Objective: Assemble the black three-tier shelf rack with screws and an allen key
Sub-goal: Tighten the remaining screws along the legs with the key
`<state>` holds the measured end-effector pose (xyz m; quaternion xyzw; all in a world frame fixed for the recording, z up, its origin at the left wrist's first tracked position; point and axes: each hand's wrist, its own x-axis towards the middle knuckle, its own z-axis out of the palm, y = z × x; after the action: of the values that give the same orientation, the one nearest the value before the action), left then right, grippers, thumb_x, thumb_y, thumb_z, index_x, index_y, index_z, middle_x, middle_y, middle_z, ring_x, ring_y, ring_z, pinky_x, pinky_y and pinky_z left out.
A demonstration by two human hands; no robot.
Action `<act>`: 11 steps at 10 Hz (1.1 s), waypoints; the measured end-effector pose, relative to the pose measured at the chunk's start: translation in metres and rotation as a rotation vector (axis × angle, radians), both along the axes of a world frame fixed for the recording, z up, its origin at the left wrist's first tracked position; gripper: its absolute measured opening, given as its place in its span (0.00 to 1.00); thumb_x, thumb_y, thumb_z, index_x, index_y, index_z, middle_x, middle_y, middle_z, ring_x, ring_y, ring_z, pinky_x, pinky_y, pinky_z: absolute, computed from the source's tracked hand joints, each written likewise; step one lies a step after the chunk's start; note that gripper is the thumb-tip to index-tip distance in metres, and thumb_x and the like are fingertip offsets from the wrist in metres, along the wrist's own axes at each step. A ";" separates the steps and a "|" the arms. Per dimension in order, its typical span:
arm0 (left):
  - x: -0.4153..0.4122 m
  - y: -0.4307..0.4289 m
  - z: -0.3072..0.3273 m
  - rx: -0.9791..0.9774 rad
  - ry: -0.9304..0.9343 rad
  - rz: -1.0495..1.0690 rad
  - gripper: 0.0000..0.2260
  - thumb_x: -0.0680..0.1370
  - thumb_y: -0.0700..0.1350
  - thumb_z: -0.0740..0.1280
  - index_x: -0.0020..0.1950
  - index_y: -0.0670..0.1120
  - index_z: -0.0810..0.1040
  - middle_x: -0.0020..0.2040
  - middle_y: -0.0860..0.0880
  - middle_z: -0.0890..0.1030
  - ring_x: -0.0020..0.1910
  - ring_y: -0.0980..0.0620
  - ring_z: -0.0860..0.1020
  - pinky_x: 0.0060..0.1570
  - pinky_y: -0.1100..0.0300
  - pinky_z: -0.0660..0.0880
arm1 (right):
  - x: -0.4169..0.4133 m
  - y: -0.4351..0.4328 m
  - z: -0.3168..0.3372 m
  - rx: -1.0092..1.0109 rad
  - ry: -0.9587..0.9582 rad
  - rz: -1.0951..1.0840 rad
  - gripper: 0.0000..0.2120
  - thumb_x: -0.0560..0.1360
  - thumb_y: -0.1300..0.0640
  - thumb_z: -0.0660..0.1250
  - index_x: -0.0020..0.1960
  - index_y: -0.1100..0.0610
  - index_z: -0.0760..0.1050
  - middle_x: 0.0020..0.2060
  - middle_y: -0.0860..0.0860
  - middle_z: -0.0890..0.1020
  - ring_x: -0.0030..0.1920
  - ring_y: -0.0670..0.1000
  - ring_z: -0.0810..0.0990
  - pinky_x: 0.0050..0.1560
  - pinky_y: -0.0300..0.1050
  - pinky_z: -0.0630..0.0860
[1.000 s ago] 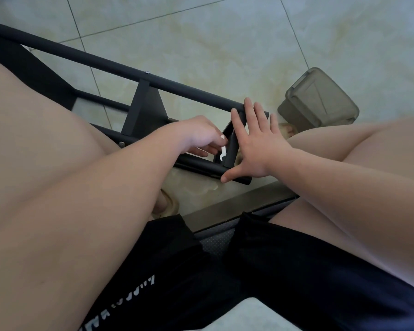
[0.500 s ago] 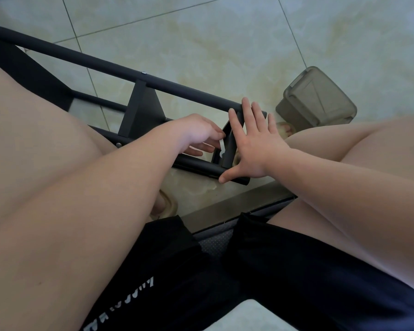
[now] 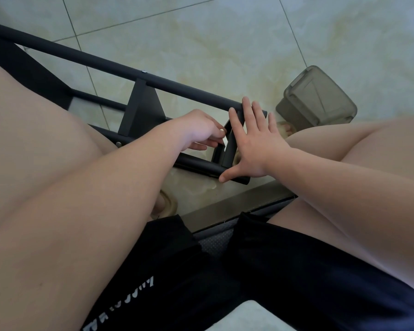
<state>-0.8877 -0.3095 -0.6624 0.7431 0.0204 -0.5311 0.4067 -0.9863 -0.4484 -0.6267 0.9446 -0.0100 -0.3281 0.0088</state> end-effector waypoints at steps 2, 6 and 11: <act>0.000 0.000 0.001 -0.003 0.012 -0.011 0.02 0.79 0.45 0.69 0.49 0.51 0.82 0.40 0.54 0.87 0.38 0.60 0.85 0.44 0.58 0.76 | 0.000 0.000 0.000 0.002 0.001 -0.002 0.75 0.55 0.15 0.63 0.80 0.55 0.27 0.77 0.61 0.27 0.79 0.64 0.29 0.78 0.67 0.38; 0.000 -0.002 0.002 -0.004 -0.017 -0.007 0.03 0.79 0.45 0.69 0.50 0.50 0.82 0.39 0.54 0.87 0.38 0.61 0.84 0.43 0.59 0.76 | 0.000 -0.001 -0.003 0.002 -0.012 0.000 0.76 0.54 0.15 0.63 0.80 0.55 0.27 0.77 0.61 0.27 0.79 0.64 0.30 0.78 0.67 0.39; -0.002 -0.003 0.007 0.025 -0.034 -0.105 0.03 0.79 0.45 0.69 0.51 0.48 0.81 0.38 0.54 0.86 0.37 0.61 0.84 0.43 0.59 0.76 | -0.001 0.000 -0.001 0.005 -0.008 -0.006 0.76 0.54 0.15 0.64 0.80 0.55 0.27 0.77 0.61 0.27 0.79 0.64 0.30 0.78 0.67 0.38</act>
<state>-0.8898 -0.3123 -0.6554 0.7570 -0.0190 -0.5389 0.3691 -0.9870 -0.4486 -0.6272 0.9459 -0.0118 -0.3241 0.0056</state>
